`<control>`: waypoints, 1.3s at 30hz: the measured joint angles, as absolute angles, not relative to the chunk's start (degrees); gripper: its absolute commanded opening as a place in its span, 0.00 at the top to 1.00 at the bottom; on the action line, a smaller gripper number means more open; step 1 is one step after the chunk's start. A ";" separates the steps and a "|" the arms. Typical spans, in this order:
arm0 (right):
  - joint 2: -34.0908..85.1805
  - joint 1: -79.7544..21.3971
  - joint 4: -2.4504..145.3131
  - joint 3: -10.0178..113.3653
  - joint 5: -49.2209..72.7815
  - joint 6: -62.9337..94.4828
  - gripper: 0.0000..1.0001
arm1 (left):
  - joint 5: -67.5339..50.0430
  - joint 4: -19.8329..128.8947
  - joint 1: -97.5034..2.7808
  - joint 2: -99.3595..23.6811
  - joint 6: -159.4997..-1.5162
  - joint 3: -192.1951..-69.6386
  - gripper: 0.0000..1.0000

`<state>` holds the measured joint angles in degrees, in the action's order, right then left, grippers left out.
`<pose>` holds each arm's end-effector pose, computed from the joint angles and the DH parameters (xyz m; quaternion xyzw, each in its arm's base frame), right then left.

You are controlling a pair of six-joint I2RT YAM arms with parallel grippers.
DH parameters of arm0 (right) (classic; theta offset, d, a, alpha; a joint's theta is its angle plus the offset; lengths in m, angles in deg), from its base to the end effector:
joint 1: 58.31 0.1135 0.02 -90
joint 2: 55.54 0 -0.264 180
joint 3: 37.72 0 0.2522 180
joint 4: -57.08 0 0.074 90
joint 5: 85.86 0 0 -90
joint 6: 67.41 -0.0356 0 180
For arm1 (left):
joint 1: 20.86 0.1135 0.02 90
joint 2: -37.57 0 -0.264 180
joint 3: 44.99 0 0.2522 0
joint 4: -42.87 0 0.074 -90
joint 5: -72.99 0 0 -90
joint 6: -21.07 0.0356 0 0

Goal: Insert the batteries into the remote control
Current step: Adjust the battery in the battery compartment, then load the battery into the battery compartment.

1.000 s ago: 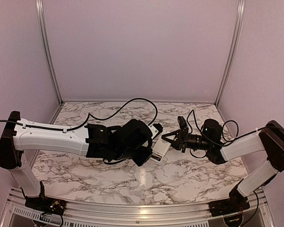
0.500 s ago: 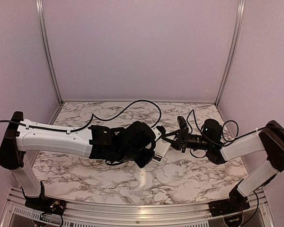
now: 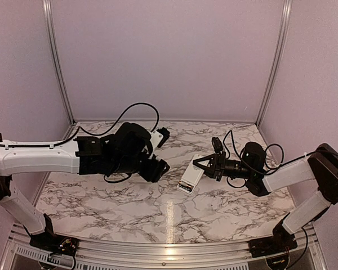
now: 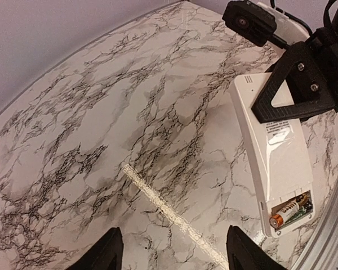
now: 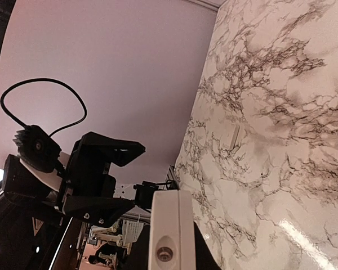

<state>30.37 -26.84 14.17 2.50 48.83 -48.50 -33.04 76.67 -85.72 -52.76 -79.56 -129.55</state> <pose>0.2228 0.1657 0.1915 -0.0198 0.7189 0.6699 0.1843 0.1601 -0.3180 0.2832 0.3554 0.8245 -0.1585 0.4108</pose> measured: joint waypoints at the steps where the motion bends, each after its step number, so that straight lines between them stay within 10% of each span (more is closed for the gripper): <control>1: 30.37 -26.84 13.93 2.43 48.89 -48.50 1.00 | -30.74 75.38 -84.28 -50.90 -80.24 -128.13 0.27; 14: 29.63 -26.84 10.87 2.41 50.20 -48.35 1.00 | 3.13 61.32 -80.06 -51.66 -88.33 -122.87 0.26; 39: 28.19 -26.67 10.08 2.45 51.21 -46.34 1.00 | 9.98 60.91 -80.06 -60.84 -93.27 -128.02 0.55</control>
<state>28.19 -26.67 10.08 2.45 51.21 -46.34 9.98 60.91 -80.06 -60.84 -93.27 -128.02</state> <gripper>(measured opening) 0.135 0.495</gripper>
